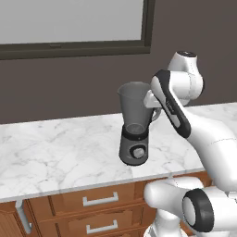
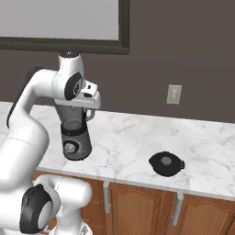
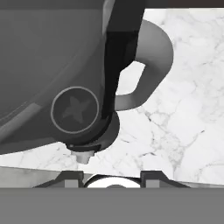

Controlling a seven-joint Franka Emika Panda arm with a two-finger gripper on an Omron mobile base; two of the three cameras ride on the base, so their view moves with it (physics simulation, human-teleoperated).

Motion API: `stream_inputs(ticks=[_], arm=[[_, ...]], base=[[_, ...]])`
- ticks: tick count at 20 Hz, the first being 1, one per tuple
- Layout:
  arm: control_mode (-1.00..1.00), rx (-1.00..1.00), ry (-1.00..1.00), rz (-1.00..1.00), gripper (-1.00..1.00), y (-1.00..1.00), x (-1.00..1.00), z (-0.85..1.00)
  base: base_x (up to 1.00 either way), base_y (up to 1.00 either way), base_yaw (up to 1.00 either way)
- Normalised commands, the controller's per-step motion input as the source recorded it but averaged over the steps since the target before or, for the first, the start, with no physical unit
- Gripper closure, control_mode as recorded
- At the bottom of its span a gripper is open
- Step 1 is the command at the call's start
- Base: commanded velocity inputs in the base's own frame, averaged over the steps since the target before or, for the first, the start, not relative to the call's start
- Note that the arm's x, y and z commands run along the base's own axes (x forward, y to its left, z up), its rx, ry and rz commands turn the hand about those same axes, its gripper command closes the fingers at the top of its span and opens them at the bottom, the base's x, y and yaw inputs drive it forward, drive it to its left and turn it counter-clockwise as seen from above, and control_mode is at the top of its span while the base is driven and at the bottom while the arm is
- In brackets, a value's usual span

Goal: Close the lid blender by securely placing the lid on top.

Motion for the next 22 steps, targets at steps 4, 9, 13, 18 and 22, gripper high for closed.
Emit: stream_inputs(ticks=[4, 9, 13, 18, 22], arm=[[-1.0, -0.02, 0.0, 0.03, -1.0, -0.28, -0.05, -0.2], [-1.0, -0.12, -0.06, 0.21, -1.0, -1.0, -0.24, -0.51], [-1.0, -0.02, 0.04, 0.02, -1.0, -1.0, -0.53, -0.52], [-1.0, 0.0, 0.2, -0.01, -1.0, -1.0, -0.11, -0.52], [-1.0, 0.05, 0.26, -0.06, -1.0, -1.0, 0.02, -0.45]], base=[[0.0, 0.0, 0.0], [0.0, 0.0, 0.0], [0.0, 0.0, 0.0], [0.0, 0.0, 0.0], [0.0, 0.0, 0.0]])
